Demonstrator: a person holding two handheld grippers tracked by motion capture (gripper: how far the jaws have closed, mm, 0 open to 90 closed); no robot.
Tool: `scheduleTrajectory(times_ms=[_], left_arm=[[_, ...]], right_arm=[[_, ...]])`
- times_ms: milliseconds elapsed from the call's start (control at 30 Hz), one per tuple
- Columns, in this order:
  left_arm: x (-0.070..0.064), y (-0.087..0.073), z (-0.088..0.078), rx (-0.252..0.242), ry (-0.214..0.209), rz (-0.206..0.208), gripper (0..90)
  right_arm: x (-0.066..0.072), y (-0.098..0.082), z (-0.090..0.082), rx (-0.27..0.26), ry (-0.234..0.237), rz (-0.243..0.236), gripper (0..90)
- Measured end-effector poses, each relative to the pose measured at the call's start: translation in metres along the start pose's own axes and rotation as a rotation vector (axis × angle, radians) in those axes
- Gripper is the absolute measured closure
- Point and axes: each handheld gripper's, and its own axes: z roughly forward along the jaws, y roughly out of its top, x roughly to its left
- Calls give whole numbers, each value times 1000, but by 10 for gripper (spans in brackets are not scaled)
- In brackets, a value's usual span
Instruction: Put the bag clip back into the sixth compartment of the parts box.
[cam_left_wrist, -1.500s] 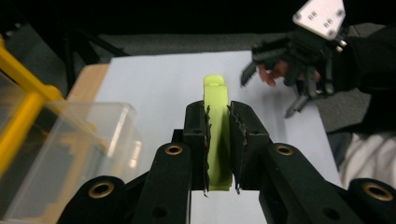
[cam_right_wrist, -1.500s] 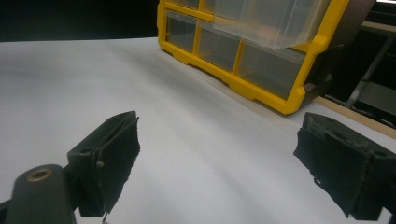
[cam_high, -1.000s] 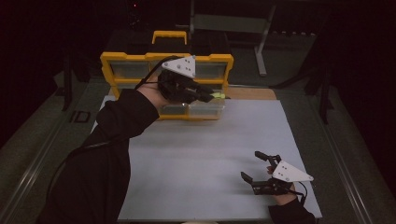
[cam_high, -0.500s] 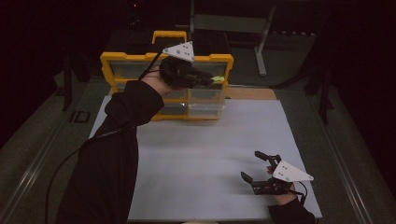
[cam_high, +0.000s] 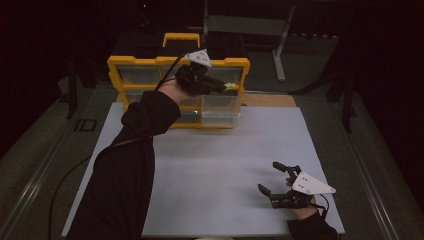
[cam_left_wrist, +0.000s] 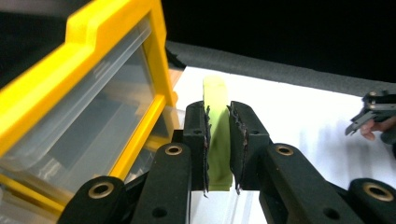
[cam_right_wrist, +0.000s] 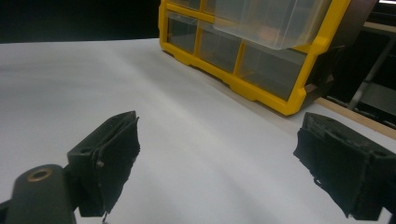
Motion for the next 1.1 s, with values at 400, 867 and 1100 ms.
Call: scheduleTrajectory(times_ms=[400, 867, 1100], left_arm=[[4, -13, 21, 141, 29, -33, 788], [8, -22, 28, 174, 47, -96, 616], [3, -21, 22, 173, 43, -129, 192]], right_arm=[[0, 0, 0, 2, 3, 3, 129], [0, -1, 0, 4, 7, 4, 129], [0, -1, 0, 7, 10, 1, 129]])
